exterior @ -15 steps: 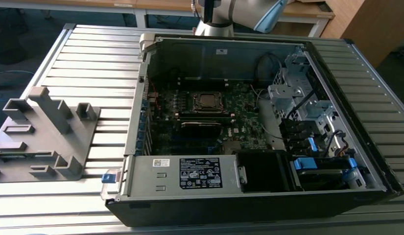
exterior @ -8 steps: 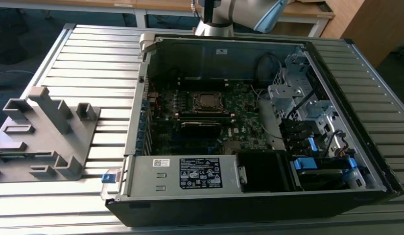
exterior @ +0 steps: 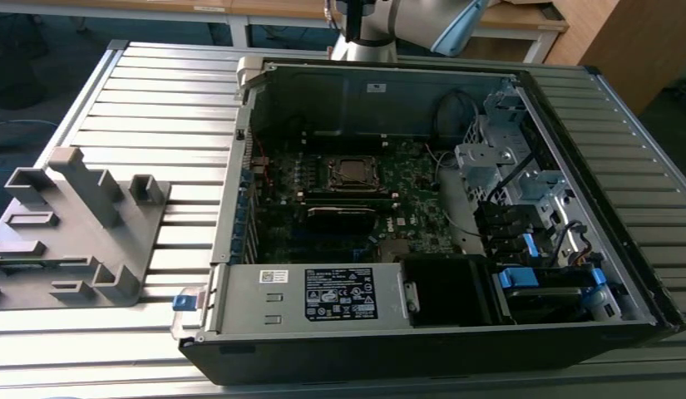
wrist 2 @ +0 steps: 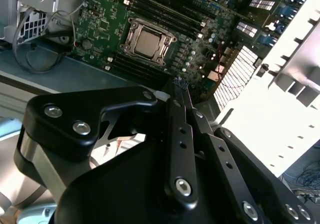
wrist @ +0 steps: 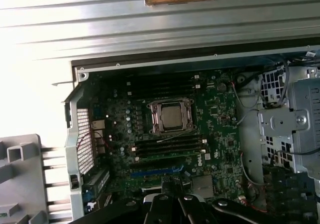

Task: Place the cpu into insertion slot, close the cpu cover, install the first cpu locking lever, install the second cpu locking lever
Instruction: 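Install the second cpu locking lever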

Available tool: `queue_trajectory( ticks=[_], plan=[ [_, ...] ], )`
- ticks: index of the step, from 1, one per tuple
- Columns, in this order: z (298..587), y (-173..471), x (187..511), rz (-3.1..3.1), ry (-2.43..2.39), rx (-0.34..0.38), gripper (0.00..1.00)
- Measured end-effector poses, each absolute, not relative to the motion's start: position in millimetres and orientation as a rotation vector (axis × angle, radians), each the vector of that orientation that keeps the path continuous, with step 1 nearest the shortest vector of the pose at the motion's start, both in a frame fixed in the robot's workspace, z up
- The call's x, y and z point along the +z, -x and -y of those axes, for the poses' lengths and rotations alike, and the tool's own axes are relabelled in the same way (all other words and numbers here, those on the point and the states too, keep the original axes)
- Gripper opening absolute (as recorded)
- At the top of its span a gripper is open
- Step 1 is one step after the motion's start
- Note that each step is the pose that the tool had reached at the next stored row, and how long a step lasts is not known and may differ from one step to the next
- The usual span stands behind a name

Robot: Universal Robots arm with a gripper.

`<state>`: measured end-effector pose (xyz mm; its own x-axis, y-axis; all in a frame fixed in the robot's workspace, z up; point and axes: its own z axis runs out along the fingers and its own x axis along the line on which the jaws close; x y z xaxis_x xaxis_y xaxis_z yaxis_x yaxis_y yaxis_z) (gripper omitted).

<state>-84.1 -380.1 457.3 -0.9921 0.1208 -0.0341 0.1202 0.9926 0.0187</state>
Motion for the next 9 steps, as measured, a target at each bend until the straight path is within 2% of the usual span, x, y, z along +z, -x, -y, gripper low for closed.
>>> queue_trajectory(
  ticks=[9],
  plan=[
    [380.1,84.1,443.6,-3.101,-0.188,0.026,0.1]
  ],
)
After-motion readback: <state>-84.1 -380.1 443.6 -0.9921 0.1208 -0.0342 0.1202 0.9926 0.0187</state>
